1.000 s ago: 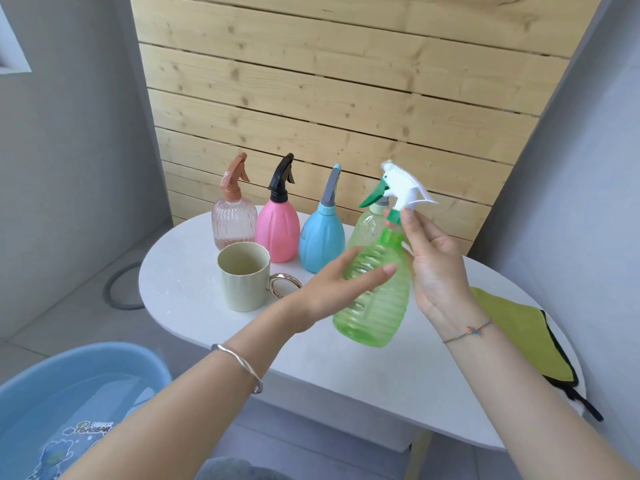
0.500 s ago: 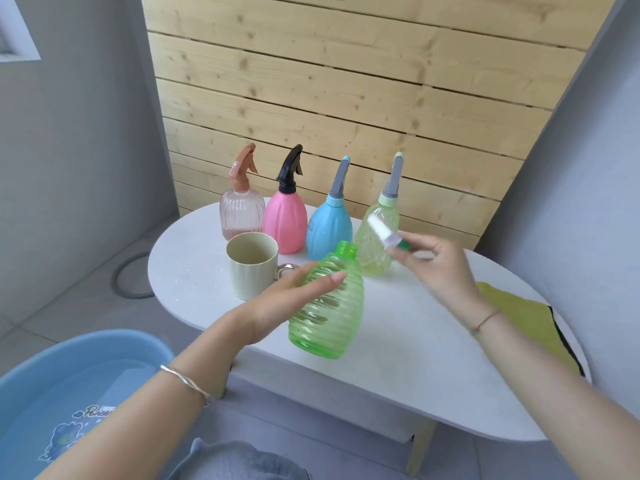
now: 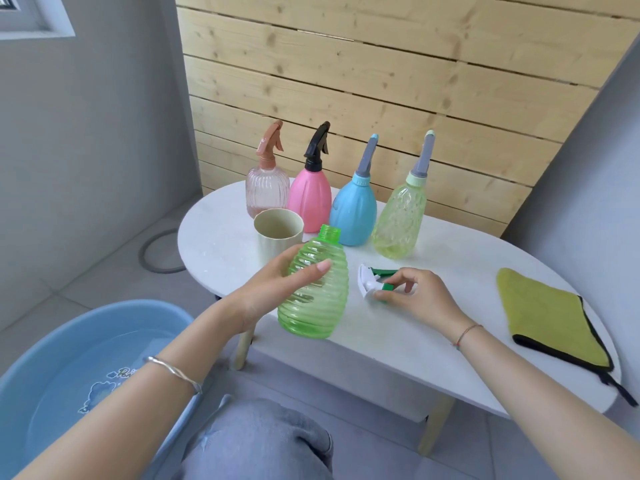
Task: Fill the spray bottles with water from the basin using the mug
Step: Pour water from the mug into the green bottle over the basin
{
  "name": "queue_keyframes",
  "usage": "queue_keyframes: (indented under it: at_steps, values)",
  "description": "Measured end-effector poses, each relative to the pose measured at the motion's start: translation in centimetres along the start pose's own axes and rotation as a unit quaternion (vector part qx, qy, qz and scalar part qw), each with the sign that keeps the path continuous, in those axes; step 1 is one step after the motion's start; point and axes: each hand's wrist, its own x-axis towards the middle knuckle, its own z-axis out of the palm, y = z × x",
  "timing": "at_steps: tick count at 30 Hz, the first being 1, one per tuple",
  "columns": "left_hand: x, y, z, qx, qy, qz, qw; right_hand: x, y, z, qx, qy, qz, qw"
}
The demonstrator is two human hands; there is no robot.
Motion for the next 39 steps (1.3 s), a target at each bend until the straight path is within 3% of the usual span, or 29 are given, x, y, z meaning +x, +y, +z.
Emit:
queue_keyframes:
  at_steps: [5,7,12,17,20,26,30,34,39]
  values:
    - [-1.0,-0.6,-0.9,0.004,0.009,0.01,1.0,0.3,-1.6,0.3,-0.027,0.029,-0.023,0.999]
    - [-1.7,-0.8,-1.7,0.002,0.018,0.008,1.0,0.7,-3.1,1.4,0.017,0.041,-0.034,0.998]
    - [-4.0,-1.5,-4.0,0.038,0.039,0.004,0.999,1.6,-7.7,5.7,0.167,-0.039,0.006,0.985]
    - [-6.7,-3.8,-7.6,0.02,0.102,-0.003,0.995,2.7,-9.0,9.5,0.207,0.008,0.032,0.978]
    - [-8.4,-5.8,-10.2,0.02,0.149,-0.015,0.989,3.2,-10.3,10.9,0.308,0.026,0.039,0.95]
    - [-13.6,-10.7,-15.8,-0.024,0.221,-0.053,0.973,4.4,-16.7,14.9,0.452,-0.032,0.005,0.891]
    - [-18.3,-15.6,-20.9,-0.044,0.294,-0.093,0.95,4.9,-21.6,22.3,0.405,-0.101,0.022,0.908]
    - [-20.8,-19.6,-24.2,-0.078,0.335,-0.129,0.93,4.7,-24.1,28.6,0.239,-0.153,-0.02,0.959]
    - [-22.0,-23.9,-26.6,-0.109,0.379,-0.155,0.906,4.6,-22.7,37.4,0.136,-0.213,-0.009,0.968]
